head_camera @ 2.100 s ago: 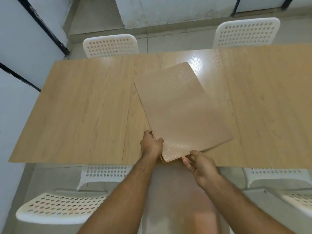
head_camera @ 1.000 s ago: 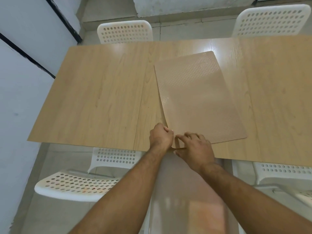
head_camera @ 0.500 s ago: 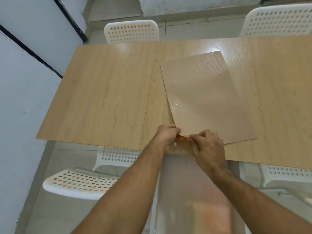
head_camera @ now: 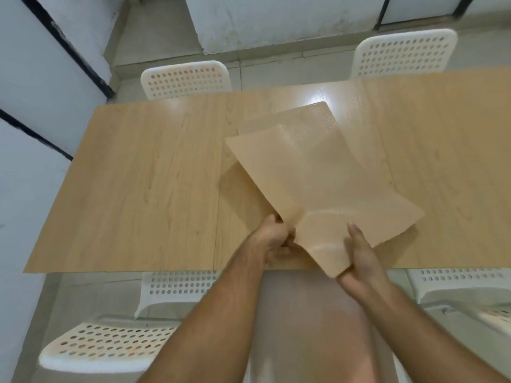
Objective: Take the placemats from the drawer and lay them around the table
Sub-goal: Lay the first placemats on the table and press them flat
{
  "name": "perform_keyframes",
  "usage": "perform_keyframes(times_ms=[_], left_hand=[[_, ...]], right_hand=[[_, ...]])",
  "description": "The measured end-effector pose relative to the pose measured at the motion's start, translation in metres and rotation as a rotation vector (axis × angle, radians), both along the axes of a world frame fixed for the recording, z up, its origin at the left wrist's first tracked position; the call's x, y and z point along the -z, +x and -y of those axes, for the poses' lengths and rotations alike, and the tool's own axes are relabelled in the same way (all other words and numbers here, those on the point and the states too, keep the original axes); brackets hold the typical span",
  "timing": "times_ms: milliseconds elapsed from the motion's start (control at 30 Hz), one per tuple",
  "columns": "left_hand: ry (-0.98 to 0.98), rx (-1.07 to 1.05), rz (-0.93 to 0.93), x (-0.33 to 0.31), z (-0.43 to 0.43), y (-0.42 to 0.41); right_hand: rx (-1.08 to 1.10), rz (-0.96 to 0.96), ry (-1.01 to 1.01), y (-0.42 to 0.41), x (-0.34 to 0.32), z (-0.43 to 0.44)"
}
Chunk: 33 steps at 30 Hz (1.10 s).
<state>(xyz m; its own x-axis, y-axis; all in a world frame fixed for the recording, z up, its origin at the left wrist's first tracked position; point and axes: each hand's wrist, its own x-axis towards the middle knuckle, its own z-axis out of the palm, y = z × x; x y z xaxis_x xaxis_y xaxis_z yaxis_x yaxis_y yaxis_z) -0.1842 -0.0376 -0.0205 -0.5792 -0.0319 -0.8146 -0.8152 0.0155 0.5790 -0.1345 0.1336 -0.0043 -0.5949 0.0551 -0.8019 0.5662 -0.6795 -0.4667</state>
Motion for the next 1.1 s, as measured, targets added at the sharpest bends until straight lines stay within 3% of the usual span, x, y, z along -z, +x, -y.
perform_keyframes(times_ms=[100, 233, 367, 800, 933, 1100], left_hand=[[0.077, -0.054, 0.023, -0.001, -0.003, 0.004], [0.192, -0.444, -0.107, -0.001, 0.009, -0.018], [0.140, -0.749, -0.233, -0.008, 0.028, -0.038], [0.437, -0.589, -0.251, -0.058, -0.127, -0.023], [0.450, -0.646, -0.320, -0.065, -0.189, -0.012], [0.333, -0.700, -0.387, -0.066, -0.275, -0.002]], right_hand=[[-0.068, 0.035, 0.156, -0.024, 0.002, -0.008], [-0.208, -0.063, 0.279, -0.025, -0.012, -0.033], [-0.313, -0.129, 0.275, -0.014, -0.031, -0.074], [-0.152, -0.281, 0.711, -0.020, -0.099, -0.238], [-0.106, -0.345, 0.755, -0.025, -0.107, -0.326], [-0.142, -0.374, 0.750, -0.030, -0.103, -0.440]])
